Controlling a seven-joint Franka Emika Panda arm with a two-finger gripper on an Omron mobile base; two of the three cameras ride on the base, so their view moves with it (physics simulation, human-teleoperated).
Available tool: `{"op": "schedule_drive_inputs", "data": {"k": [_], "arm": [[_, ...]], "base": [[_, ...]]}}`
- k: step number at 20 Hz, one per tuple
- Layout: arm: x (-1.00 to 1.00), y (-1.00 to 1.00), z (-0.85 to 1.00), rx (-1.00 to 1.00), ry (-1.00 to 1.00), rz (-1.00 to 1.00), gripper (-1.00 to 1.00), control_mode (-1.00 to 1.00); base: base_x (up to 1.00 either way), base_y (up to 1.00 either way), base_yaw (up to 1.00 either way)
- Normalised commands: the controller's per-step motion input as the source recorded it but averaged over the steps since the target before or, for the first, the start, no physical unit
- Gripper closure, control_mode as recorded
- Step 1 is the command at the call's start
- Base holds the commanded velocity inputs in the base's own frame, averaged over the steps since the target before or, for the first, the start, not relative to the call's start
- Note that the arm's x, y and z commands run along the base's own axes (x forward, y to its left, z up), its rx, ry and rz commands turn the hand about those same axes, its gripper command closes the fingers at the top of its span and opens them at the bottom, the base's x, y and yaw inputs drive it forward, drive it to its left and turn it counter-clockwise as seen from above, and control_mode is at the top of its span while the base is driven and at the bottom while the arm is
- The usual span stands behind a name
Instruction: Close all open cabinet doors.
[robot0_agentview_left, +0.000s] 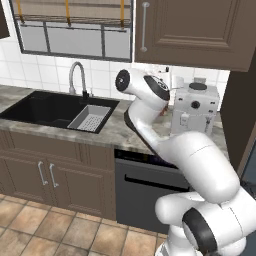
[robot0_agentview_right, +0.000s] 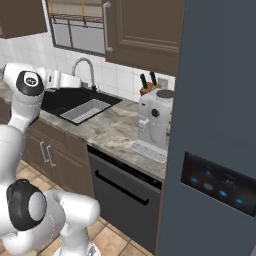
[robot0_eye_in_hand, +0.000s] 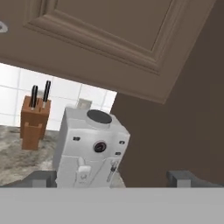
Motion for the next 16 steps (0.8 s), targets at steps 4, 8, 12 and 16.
{"op": "schedule_drive_inputs", "data": {"k": [4,8,12,16], "arm": [[-0.64,0.19,-0.12,0.10,0.00,0.26,-1.00,-1.00],[-0.43,0.00,-0.19,0.11,0.00,0.45,-1.00,-1.00],[-0.35,0.00,-0.20,0.13,0.00,0.49,-1.00,-1.00],[-0.36,0.00,-0.17,0.11,0.00,0.49,-1.00,-1.00]], "base": [[0.00,0.00,0.00],[0.00,0.00,0.00],[0.00,0.00,0.00],[0.00,0.00,0.00]]}}
